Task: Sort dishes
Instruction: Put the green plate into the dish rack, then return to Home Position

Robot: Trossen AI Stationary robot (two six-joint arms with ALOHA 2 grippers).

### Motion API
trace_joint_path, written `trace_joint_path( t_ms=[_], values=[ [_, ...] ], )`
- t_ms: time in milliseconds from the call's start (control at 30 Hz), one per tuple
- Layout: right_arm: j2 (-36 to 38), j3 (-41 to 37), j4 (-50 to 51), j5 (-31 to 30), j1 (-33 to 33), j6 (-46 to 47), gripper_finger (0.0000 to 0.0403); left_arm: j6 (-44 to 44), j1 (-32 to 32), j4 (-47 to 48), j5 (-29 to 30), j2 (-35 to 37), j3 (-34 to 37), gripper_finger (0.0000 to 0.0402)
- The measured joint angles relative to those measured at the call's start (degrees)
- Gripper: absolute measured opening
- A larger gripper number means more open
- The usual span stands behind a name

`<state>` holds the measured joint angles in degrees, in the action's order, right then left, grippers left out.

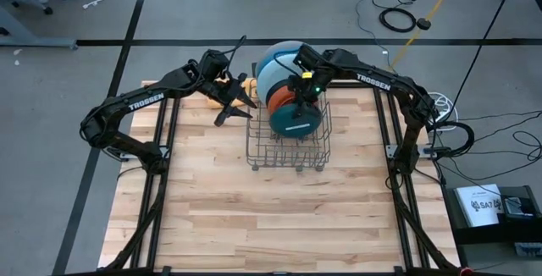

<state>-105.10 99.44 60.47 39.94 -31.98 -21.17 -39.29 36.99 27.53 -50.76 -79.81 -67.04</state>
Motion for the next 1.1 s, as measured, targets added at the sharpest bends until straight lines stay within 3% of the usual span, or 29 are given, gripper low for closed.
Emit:
trace_joint_path(
  t_ms=[333,600,767,967,1100],
  values=[
    [0.2,11.4,8.2,-9.3,1.5,-0.5,0.0209,0.1,0.0,0.6,0.0,0.0,0.0,0.0164],
    [0.2,12.3,14.8,-13.4,2.9,0.4,0.0193,0.1,0.0,0.6,0.0,0.0,0.0,0.0163],
    [0.4,12.3,13.0,-16.1,5.0,0.0,0.0186,0.5,0.0,0.4,0.0,0.0,0.0,0.0163],
    [2.2,12.3,7.7,-17.7,7.5,-2.4,0.0168,9.1,-0.8,-6.3,0.8,0.0,0.0,0.0163],
    [4.6,12.3,4.0,-19.1,9.0,-3.9,0.013,15.7,-2.8,-11.9,6.4,0.0,0.0,0.0163]
  ],
)
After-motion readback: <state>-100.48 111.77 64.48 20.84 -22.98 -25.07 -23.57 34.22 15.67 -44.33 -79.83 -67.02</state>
